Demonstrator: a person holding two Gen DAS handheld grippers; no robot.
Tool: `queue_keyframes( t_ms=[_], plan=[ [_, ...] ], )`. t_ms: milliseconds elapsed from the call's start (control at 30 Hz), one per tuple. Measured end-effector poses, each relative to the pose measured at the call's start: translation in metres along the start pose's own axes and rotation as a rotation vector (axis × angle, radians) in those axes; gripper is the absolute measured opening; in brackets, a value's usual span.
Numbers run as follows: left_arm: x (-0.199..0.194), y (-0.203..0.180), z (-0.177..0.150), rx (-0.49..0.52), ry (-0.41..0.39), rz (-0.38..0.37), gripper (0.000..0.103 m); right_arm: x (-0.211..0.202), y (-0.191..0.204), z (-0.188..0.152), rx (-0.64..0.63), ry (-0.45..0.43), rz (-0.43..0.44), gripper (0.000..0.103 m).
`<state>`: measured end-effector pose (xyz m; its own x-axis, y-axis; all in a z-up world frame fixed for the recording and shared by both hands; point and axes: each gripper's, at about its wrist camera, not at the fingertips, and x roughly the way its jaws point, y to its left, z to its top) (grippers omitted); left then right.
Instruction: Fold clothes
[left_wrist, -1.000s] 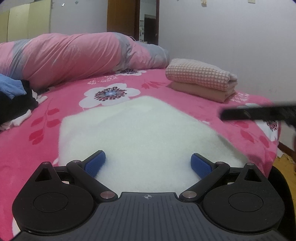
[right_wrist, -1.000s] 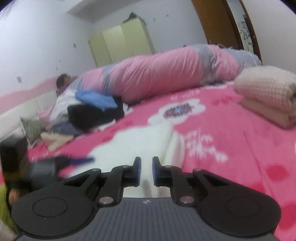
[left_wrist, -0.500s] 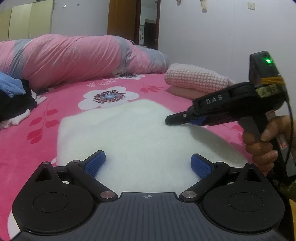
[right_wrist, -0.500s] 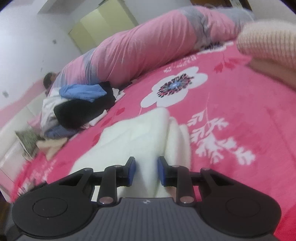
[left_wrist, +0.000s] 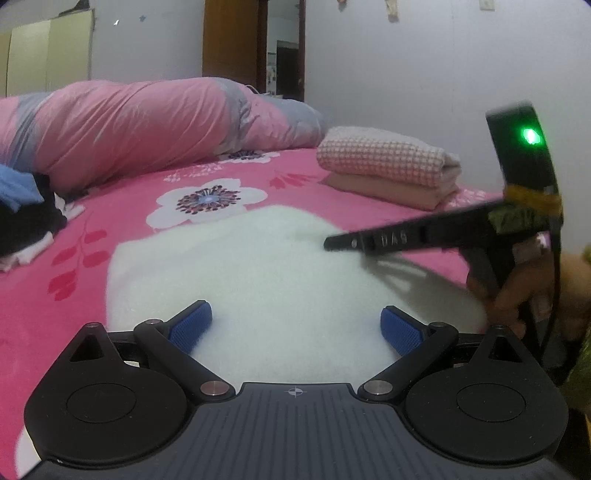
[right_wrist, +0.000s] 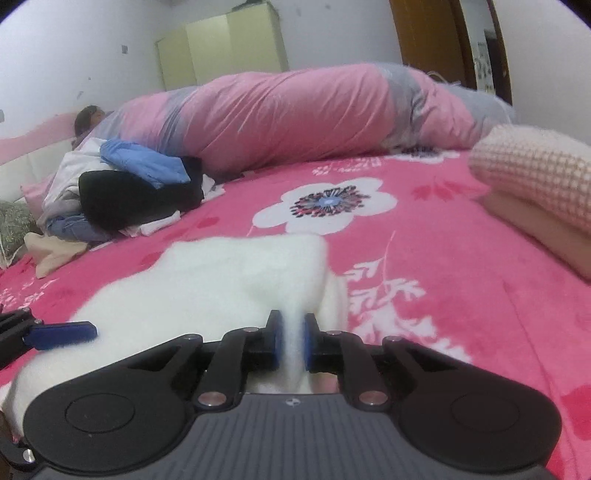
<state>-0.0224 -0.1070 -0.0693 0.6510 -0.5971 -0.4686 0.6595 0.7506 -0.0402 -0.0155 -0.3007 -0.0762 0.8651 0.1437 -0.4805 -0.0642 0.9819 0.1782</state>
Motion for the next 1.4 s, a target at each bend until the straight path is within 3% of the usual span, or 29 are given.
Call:
queue_keyframes(
  t_ms=[133, 267, 433, 600, 733, 767, 833, 900, 967, 1033, 1133, 1300, 1400],
  plan=[
    [-0.020, 0.017, 0.008, -0.075, -0.054, -0.011, 0.094, -0.007, 0.015, 0.007, -0.101, -0.037, -0.043, 0.011],
    [-0.003, 0.026, -0.004, -0.078, -0.013, 0.055, 0.092, 0.015, 0.010, -0.014, -0.157, -0.011, -0.077, 0.012],
    [0.000, 0.023, -0.009, -0.052, -0.016, 0.064, 0.096, -0.002, -0.001, 0.009, -0.115, 0.000, -0.034, 0.019],
    [0.001, 0.020, -0.011, -0.025, -0.021, 0.073, 0.096, -0.049, -0.027, 0.041, 0.019, -0.127, -0.041, 0.020],
    [0.002, 0.017, -0.011, -0.023, -0.023, 0.078, 0.097, -0.057, 0.005, 0.026, -0.183, -0.147, 0.062, 0.019],
    [0.002, 0.017, -0.012, -0.021, -0.023, 0.081, 0.097, -0.051, 0.014, 0.014, -0.247, -0.104, 0.085, 0.018],
    [0.002, 0.015, -0.013, -0.015, -0.024, 0.080, 0.097, -0.022, 0.025, -0.018, -0.387, 0.044, 0.033, 0.017],
    [0.003, 0.011, -0.014, 0.008, -0.022, 0.085, 0.097, -0.020, 0.030, -0.034, -0.478, 0.009, -0.002, 0.017],
    [0.002, 0.010, -0.015, 0.010, -0.024, 0.088, 0.097, -0.023, 0.044, -0.011, -0.509, 0.034, -0.037, 0.017],
    [0.002, 0.012, -0.015, -0.004, -0.027, 0.080, 0.097, -0.028, 0.061, 0.008, -0.582, -0.043, -0.043, 0.017],
    [0.003, 0.013, -0.015, -0.002, -0.029, 0.079, 0.097, -0.009, 0.074, 0.026, -0.606, -0.097, -0.018, 0.017],
    [0.003, 0.011, -0.019, 0.011, -0.046, 0.075, 0.097, 0.065, 0.033, 0.001, -0.523, 0.030, -0.026, 0.017],
    [0.003, 0.010, -0.021, 0.016, -0.055, 0.073, 0.099, 0.074, 0.032, 0.005, -0.512, 0.047, -0.030, 0.017]
  ],
)
